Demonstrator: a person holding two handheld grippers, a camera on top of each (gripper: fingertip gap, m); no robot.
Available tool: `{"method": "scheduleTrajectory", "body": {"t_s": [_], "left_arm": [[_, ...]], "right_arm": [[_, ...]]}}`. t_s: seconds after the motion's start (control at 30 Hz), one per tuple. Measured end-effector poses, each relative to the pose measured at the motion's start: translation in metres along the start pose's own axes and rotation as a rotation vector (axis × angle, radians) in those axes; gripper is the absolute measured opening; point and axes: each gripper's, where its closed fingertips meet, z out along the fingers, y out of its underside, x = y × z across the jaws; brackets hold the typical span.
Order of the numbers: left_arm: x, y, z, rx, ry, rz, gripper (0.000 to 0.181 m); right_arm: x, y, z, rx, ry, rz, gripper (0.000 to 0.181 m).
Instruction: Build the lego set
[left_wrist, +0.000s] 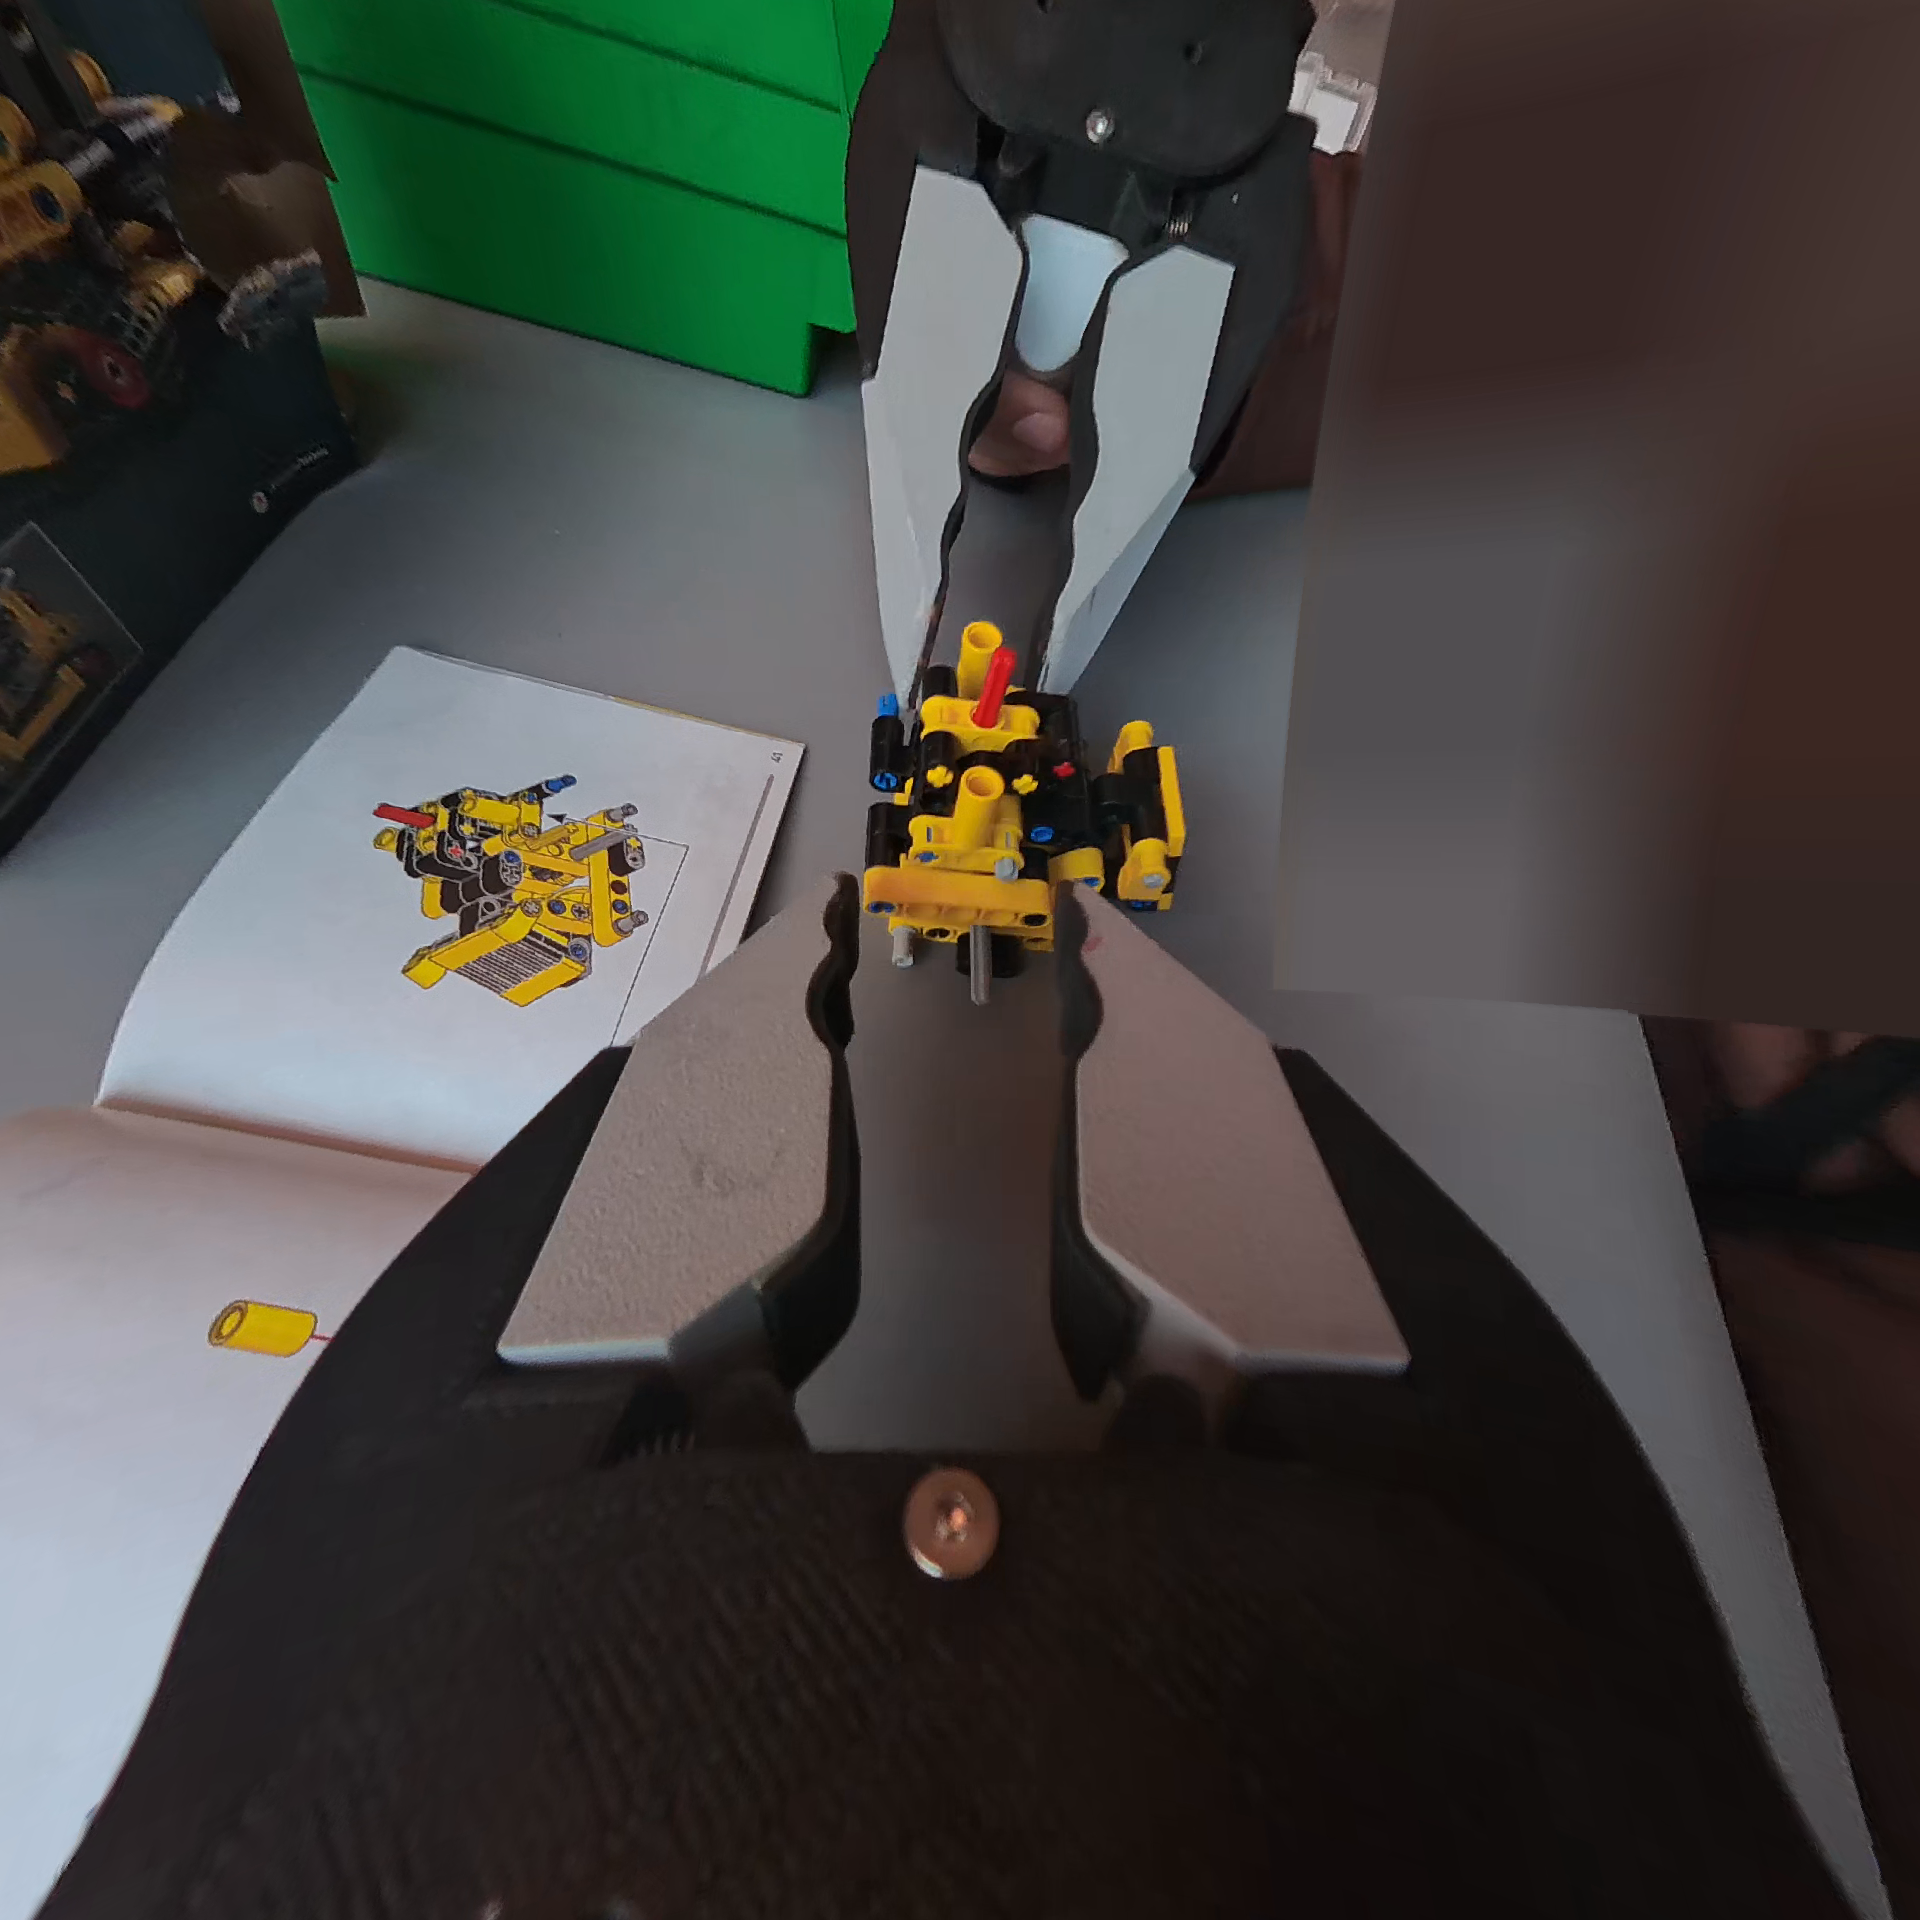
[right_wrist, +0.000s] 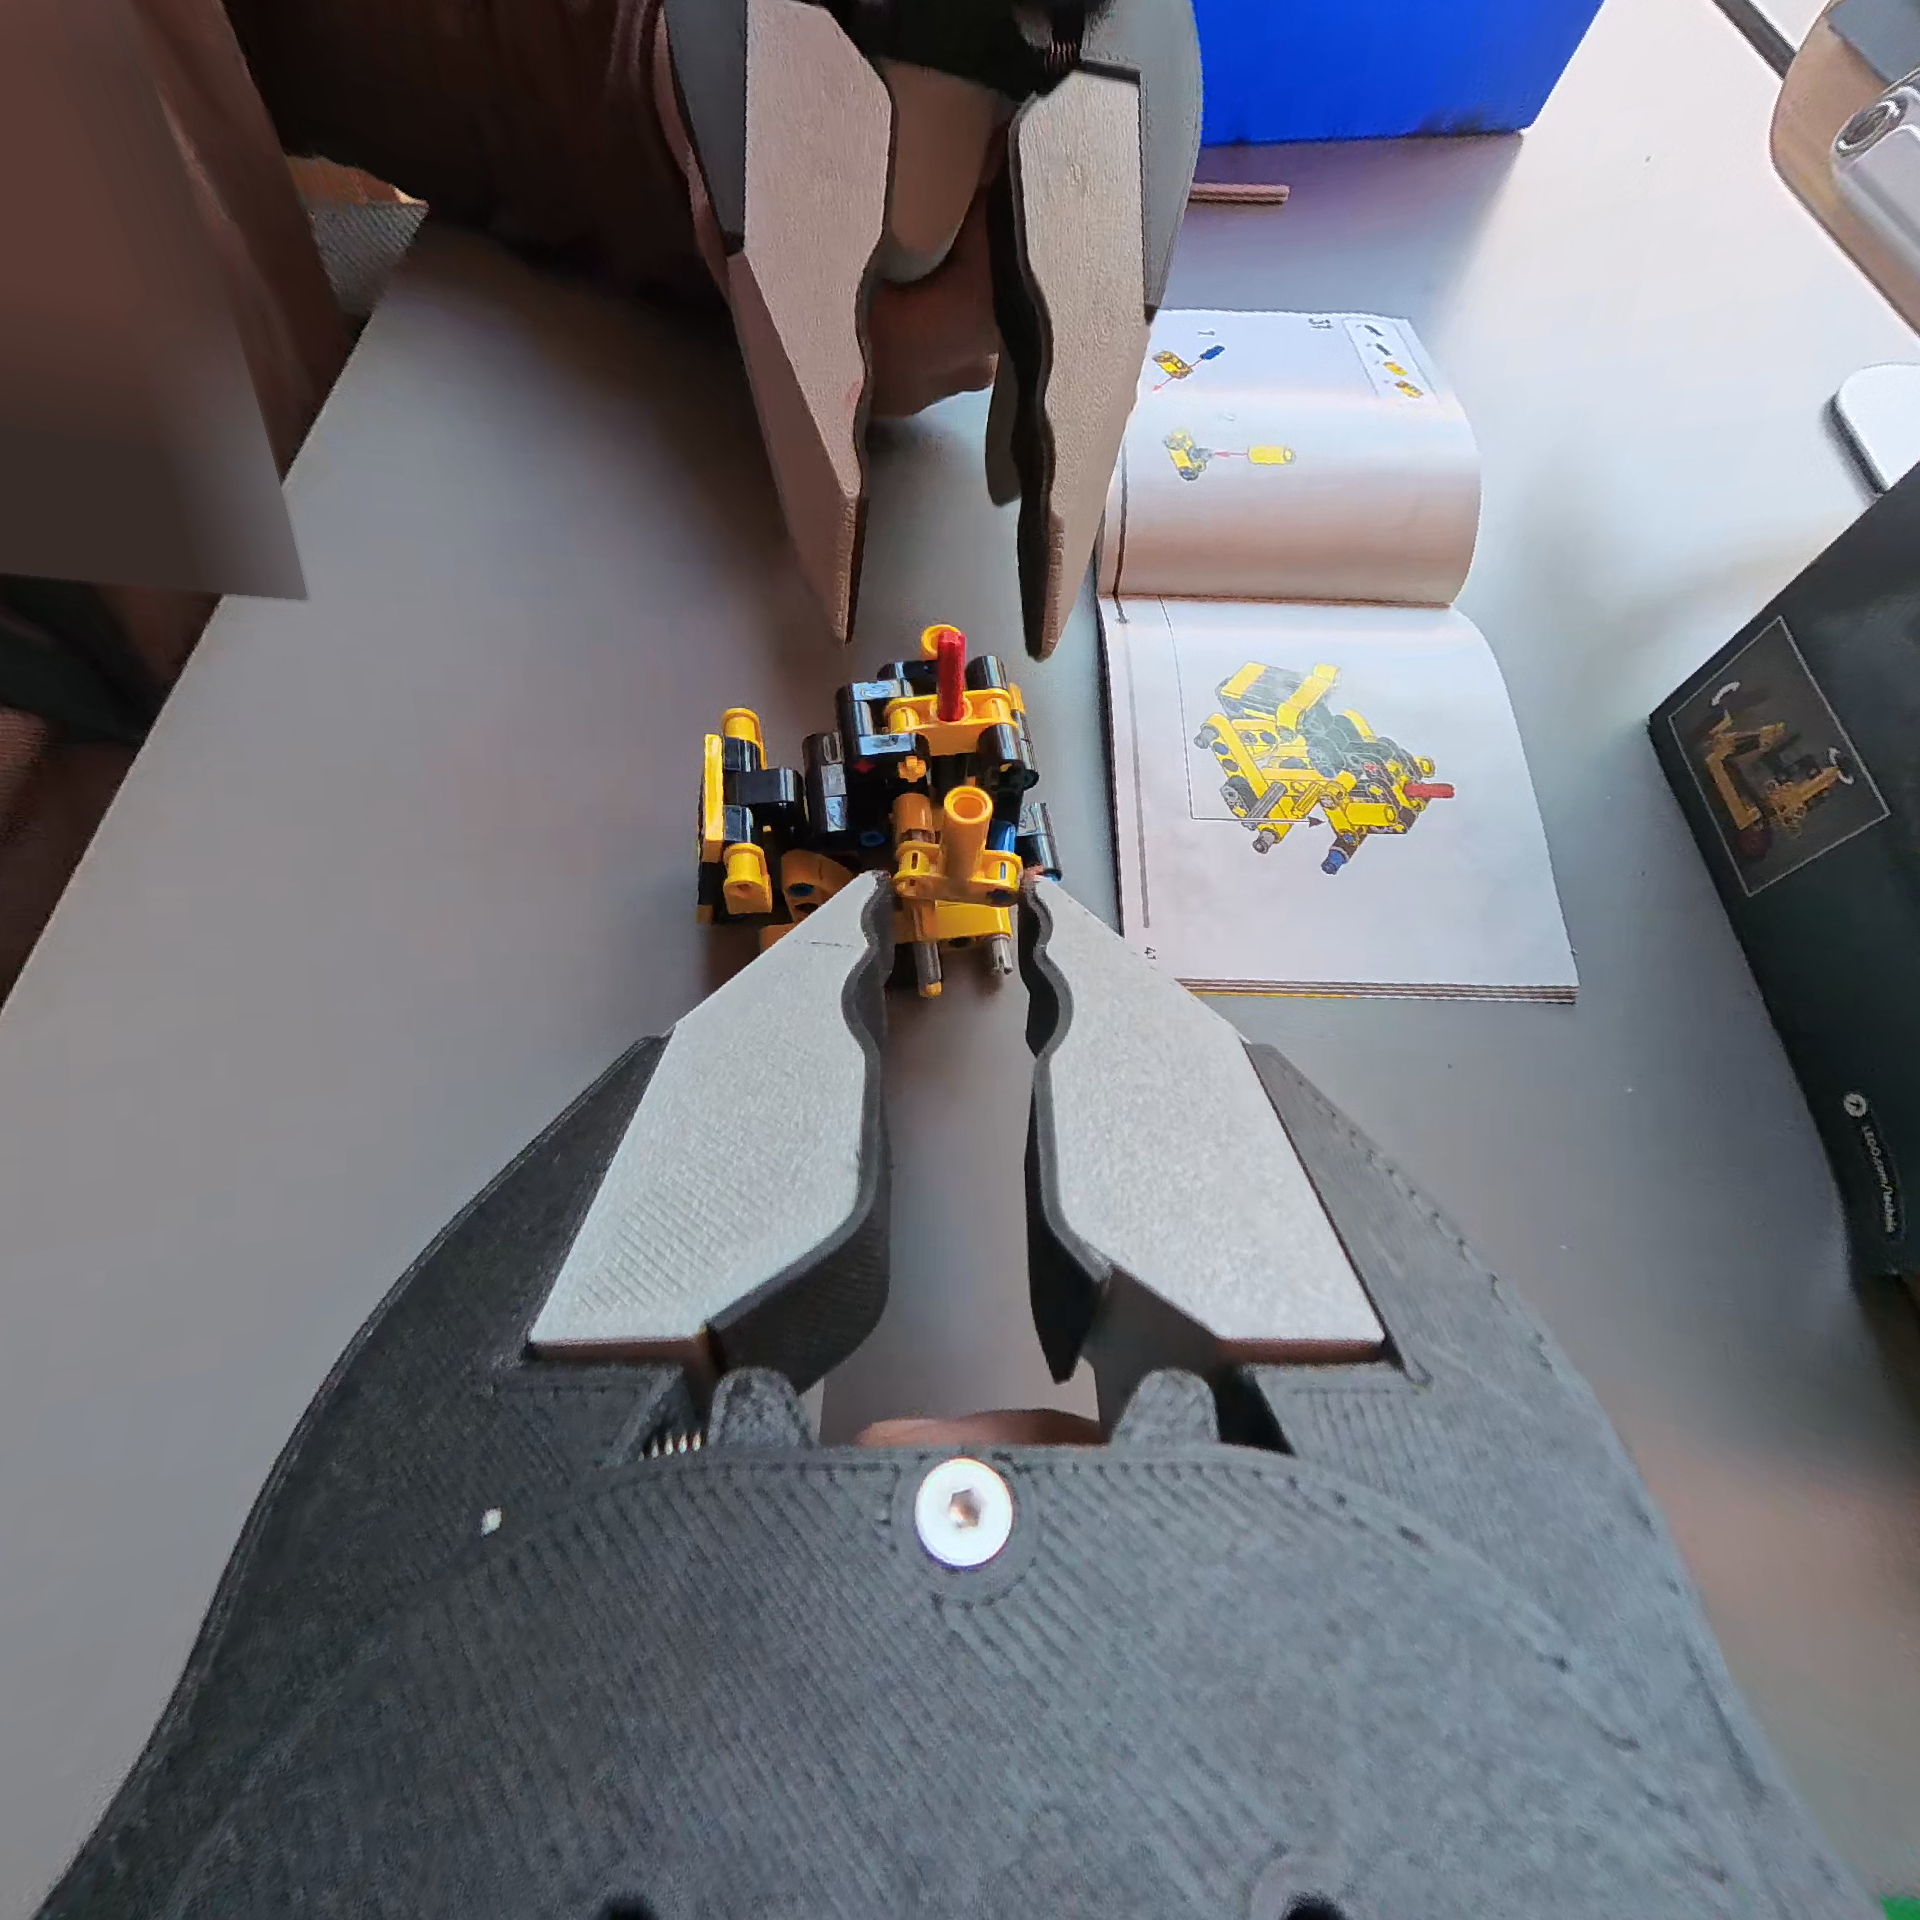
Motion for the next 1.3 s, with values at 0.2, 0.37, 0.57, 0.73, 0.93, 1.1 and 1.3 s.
{"method": "scheduleTrajectory", "body": {"t_s": [0.2,0.37,0.57,0.73,0.93,1.1,1.3], "left_arm": [[0.003,0.0,0.006,-0.022,-0.012,0.045,0.029],[0.002,0.001,0.009,-0.034,0.013,0.054,0.022],[0.003,0.0,0.01,-0.02,0.058,0.056,0.019],[0.004,0.0,0.012,-0.022,0.079,0.061,0.019],[0.002,-0.002,0.015,-0.033,0.082,0.07,0.02],[0.003,-0.002,0.014,-0.022,0.115,0.078,0.02],[0.003,-0.002,0.014,-0.034,0.181,0.088,0.019]], "right_arm": [[0.0,0.0,0.001,-0.002,0.012,-0.019,0.02],[0.001,0.0,0.0,-0.009,0.019,-0.038,0.021],[0.002,0.0,0.001,-0.01,0.005,-0.055,0.021],[0.003,0.0,0.001,-0.017,-0.012,-0.081,0.021],[0.005,0.001,0.0,-0.03,-0.023,-0.113,0.02],[0.003,0.0,0.0,-0.047,-0.029,-0.132,0.02],[0.001,-0.005,-0.002,-0.014,-0.05,-0.115,0.021]]}}
